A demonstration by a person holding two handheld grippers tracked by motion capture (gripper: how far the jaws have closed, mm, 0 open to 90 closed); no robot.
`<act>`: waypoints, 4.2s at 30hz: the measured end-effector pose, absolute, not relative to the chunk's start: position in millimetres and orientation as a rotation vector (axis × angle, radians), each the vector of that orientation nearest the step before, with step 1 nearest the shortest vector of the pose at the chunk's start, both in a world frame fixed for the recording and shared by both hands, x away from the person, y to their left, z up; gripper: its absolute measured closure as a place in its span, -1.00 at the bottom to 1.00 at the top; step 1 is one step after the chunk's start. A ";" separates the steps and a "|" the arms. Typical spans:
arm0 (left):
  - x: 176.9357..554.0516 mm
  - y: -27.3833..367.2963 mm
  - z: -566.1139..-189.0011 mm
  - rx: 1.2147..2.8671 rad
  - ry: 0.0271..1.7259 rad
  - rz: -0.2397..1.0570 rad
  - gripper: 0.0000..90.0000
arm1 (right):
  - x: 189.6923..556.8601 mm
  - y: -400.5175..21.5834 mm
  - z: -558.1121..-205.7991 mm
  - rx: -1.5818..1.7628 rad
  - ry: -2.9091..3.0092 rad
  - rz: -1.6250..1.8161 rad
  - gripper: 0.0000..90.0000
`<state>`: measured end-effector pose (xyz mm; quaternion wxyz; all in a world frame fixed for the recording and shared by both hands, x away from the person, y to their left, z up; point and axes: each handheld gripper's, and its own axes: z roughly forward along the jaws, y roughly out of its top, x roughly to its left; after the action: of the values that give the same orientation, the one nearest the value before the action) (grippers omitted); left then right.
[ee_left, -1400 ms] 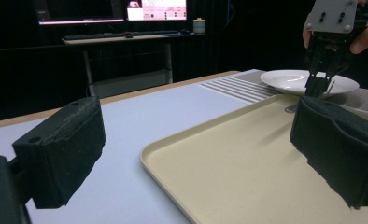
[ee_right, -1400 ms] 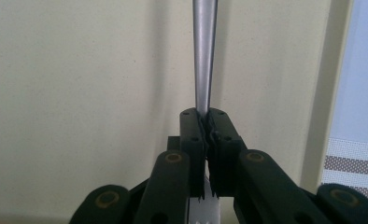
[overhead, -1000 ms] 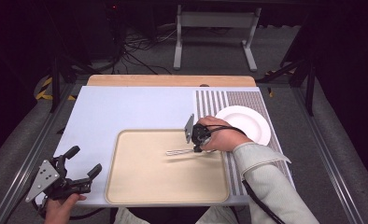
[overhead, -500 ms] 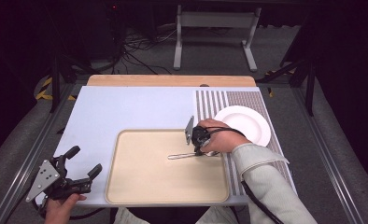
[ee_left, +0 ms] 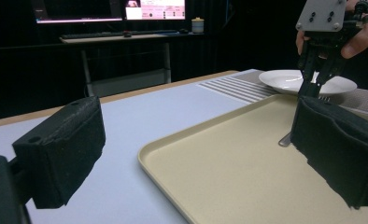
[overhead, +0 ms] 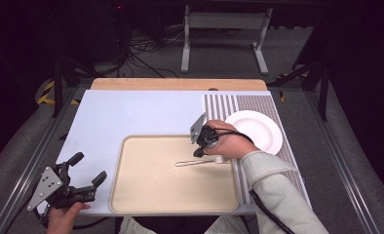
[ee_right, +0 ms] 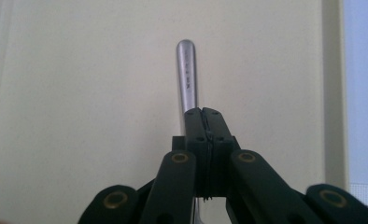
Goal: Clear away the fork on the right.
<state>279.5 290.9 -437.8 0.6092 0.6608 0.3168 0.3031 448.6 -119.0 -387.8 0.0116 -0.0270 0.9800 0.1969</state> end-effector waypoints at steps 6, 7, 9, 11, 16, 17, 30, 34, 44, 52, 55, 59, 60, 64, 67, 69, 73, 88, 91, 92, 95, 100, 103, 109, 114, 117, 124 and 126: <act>279.2 290.9 -438.0 1.527 0.732 0.699 -0.91 | 450.3 -105.5 -388.4 -0.018 3.030 0.699 1.00; 279.0 290.8 -437.9 1.526 0.732 0.698 -0.91 | 449.9 -103.8 -389.3 0.007 3.032 0.704 1.00; 278.9 290.9 -437.9 1.525 0.731 0.700 -0.91 | 450.9 -99.4 -392.4 0.031 3.029 0.715 1.00; 278.7 291.3 -438.0 1.523 0.734 0.699 -0.91 | 451.7 -96.4 -395.9 0.074 3.031 0.734 1.00; 278.6 291.6 -437.9 1.523 0.732 0.700 -0.91 | 454.9 -94.6 -404.6 0.151 3.046 0.773 1.00; 278.7 291.7 -437.8 1.524 0.731 0.701 -0.91 | 455.9 -94.9 -406.0 0.155 3.051 0.776 1.00; 279.4 291.0 -437.9 1.519 0.735 0.694 -0.91 | 459.6 -94.5 -424.8 0.297 3.085 0.799 1.00; 279.5 291.1 -438.2 1.514 0.738 0.693 -0.91 | 462.1 -93.5 -427.6 0.331 3.073 0.785 1.00; 278.9 294.7 -437.7 1.499 0.755 0.687 -0.91 | 454.5 -89.1 -430.5 0.301 3.130 0.732 1.00; 277.9 293.6 -437.1 1.497 0.748 0.689 -0.91 | 436.1 -89.0 -429.4 0.213 3.205 0.670 1.00; 278.0 293.1 -437.2 1.501 0.746 0.691 -0.91 | 428.9 -95.0 -429.9 0.206 3.215 0.685 1.00; 278.8 292.5 -437.6 1.510 0.742 0.690 -0.91 | 421.7 -102.6 -429.7 0.191 3.204 0.682 1.00; 278.9 292.4 -437.5 1.513 0.741 0.689 -0.91 | 418.5 -104.7 -428.7 0.192 3.204 0.663 1.00; 280.2 290.6 -438.1 1.519 0.739 0.688 -0.91 | 410.5 -109.3 -428.0 0.185 3.191 0.643 1.00; 279.6 288.8 -437.9 1.525 0.733 0.689 -0.91 | 399.2 -117.9 -427.2 0.181 3.194 0.629 1.00; 279.9 288.5 -438.2 1.526 0.733 0.688 -0.91 | 392.8 -123.3 -427.4 0.194 3.192 0.636 1.00; 279.7 288.0 -437.7 1.521 0.731 0.687 -0.91 | 384.0 -133.1 -427.2 0.203 3.195 0.633 1.00; 279.6 287.4 -437.6 1.523 0.728 0.688 -0.91 | 369.0 -161.9 -425.5 0.225 3.214 0.593 1.00; 279.6 287.5 -437.6 1.523 0.729 0.690 -0.91 | 367.6 -166.6 -425.6 0.244 3.217 0.597 1.00; 279.6 287.5 -437.6 1.526 0.728 0.688 -0.91 | 367.0 -168.2 -425.4 0.251 3.217 0.593 1.00; 279.8 287.4 -438.0 1.528 0.727 0.688 -0.91 | 366.1 -172.0 -425.7 0.250 3.214 0.603 1.00; 280.4 286.9 -437.4 1.522 0.731 0.683 -0.91 | 365.4 -174.6 -426.1 0.261 3.212 0.621 1.00; 281.1 286.5 -438.2 1.530 0.730 0.683 -0.91 | 365.5 -174.5 -426.2 0.245 3.212 0.628 1.00; 280.9 288.3 -438.1 1.525 0.733 0.685 -0.91 | 363.5 -178.2 -419.8 0.245 3.169 0.681 1.00; 280.3 287.5 -437.6 1.529 0.726 0.689 -0.91 | 359.7 -186.5 -403.6 0.249 3.073 0.782 0.91; 280.6 287.3 -437.7 1.529 0.730 0.689 -0.91 | 354.9 -194.6 -390.6 0.272 2.975 0.874 0.74; 281.5 284.8 -437.9 1.540 0.723 0.692 -0.91 | 346.2 -216.5 -368.1 0.376 2.728 1.030 0.03; 282.0 284.3 -437.7 1.537 0.722 0.694 -0.91 | 344.7 -222.8 -365.6 0.412 2.667 1.089 -0.13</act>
<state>282.0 284.3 -437.7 0.6080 0.6652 0.3126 0.3002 344.7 -222.8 -365.6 0.1156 0.1407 0.9103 0.3718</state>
